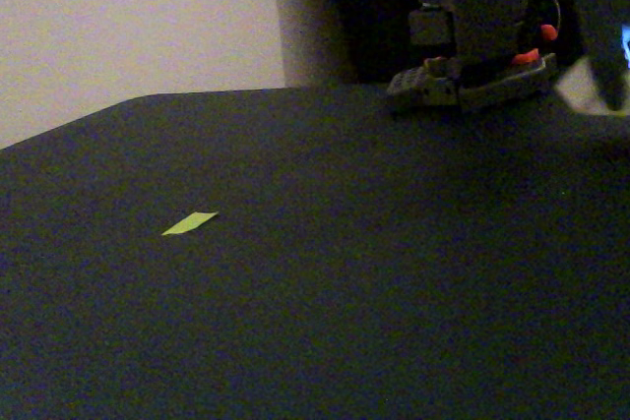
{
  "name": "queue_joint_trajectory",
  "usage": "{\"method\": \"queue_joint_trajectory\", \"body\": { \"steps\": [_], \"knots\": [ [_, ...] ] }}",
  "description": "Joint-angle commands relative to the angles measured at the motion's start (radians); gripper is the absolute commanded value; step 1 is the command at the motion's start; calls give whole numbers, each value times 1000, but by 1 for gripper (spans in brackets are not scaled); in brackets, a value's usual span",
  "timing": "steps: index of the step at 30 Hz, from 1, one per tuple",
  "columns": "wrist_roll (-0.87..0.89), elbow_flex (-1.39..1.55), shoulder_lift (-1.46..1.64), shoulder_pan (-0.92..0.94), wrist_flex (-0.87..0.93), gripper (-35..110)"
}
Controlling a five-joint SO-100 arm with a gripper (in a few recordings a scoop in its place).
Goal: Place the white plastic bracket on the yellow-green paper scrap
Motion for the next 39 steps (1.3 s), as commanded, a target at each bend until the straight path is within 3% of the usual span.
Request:
{"method": "queue_joint_trajectory", "body": {
  "steps": [1, 21, 39],
  "knots": [
    [-61, -118, 103, 64, 140, 0],
    [-551, -726, -130, 488, 403, 0],
    [-551, -646, -176, 867, 373, 0]
  ]
}}
